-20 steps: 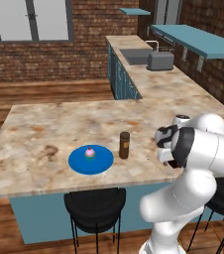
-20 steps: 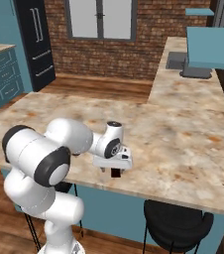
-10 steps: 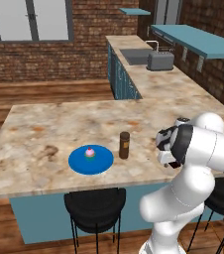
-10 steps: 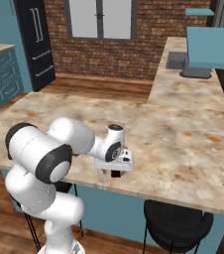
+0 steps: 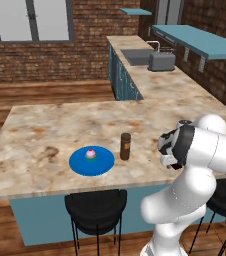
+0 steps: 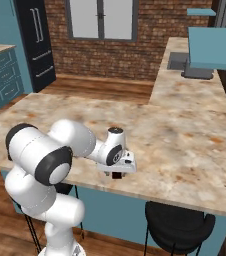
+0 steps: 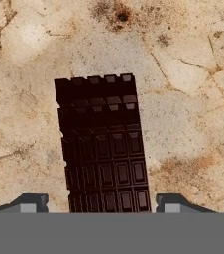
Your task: Take the cinnamon bottle from the cabinet and place it on the dining table, next to the plate with the cupcake. Then take the chocolate from the dining counter and place it on the cupcake plate.
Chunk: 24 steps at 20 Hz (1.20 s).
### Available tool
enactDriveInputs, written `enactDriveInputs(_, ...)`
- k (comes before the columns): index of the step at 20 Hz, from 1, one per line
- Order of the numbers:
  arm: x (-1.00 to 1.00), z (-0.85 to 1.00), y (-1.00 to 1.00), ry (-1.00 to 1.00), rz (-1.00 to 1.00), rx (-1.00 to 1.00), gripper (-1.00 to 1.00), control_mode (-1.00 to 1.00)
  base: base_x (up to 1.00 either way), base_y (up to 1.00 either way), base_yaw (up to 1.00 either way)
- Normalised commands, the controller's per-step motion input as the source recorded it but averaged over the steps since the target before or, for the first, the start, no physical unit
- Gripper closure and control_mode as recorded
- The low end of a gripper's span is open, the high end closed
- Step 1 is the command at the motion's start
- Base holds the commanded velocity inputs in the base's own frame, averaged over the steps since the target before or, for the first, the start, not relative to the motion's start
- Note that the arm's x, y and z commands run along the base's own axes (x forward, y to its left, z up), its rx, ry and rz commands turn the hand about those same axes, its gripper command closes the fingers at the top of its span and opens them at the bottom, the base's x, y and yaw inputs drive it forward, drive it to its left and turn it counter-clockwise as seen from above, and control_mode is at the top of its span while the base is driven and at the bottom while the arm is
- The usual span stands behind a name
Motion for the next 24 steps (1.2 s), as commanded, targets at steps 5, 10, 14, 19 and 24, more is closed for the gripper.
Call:
enactDriveInputs(5,0.00,-0.33,0.01,-0.03,0.00,-0.03,1.00,-1.00,0.00,0.00,0.00)
enactDriveInputs(10,0.00,-0.19,0.00,0.00,0.00,0.00,1.00,-1.00,0.00,0.00,0.00)
enactDriveInputs(14,-0.03,0.06,0.01,0.00,0.00,0.00,1.00,-1.00,0.00,0.00,0.00)
enactDriveInputs(19,-0.19,0.73,0.15,0.00,0.03,0.01,1.00,-1.00,0.00,0.00,0.00)
enactDriveInputs(24,-0.30,0.84,0.43,0.00,0.09,0.01,1.00,-1.00,0.00,0.00,0.00)
